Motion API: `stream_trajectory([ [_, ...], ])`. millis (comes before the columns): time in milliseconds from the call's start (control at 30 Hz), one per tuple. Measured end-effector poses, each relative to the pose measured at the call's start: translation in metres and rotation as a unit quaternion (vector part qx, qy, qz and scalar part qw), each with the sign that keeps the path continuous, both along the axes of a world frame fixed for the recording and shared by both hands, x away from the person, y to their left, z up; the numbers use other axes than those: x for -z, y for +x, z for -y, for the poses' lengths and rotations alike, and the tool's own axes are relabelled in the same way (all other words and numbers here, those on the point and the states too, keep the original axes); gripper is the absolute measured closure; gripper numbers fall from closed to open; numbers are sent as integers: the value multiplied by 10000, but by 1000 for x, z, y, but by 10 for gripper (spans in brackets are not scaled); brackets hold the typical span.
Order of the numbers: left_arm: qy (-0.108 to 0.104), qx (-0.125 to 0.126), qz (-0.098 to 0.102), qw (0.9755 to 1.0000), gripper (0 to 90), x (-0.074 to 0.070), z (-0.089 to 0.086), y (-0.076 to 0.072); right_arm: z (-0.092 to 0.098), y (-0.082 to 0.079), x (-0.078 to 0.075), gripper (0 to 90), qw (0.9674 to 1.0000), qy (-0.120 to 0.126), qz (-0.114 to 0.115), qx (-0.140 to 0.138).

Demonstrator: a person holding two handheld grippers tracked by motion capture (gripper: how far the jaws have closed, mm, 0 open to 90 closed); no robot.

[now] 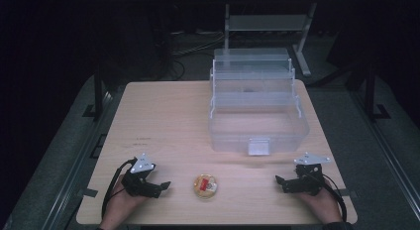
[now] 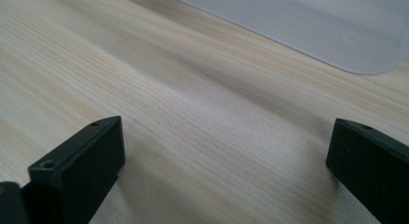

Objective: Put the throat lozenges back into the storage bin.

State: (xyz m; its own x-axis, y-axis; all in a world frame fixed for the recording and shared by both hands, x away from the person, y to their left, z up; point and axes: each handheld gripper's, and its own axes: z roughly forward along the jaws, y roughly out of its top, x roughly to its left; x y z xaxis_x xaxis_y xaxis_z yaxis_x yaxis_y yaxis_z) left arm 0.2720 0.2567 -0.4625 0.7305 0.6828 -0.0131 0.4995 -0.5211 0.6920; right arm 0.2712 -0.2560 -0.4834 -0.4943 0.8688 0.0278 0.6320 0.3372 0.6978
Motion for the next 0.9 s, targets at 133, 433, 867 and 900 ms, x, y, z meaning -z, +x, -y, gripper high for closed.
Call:
stream_trajectory([
  [133,14,4,-16,10000,126,-3,0,0,0,0,0,0,10000,0,-1,3],
  [433,111,51,-77,9999,127,-13,3,0,0,0,0,0,10000,-1,-3,6],
  [867,170,202,-175,9995,128,-23,10,1,0,0,0,0,10000,0,-2,6],
  [900,178,222,-183,9994,128,-26,11,0,0,0,0,0,10000,0,-2,7],
])
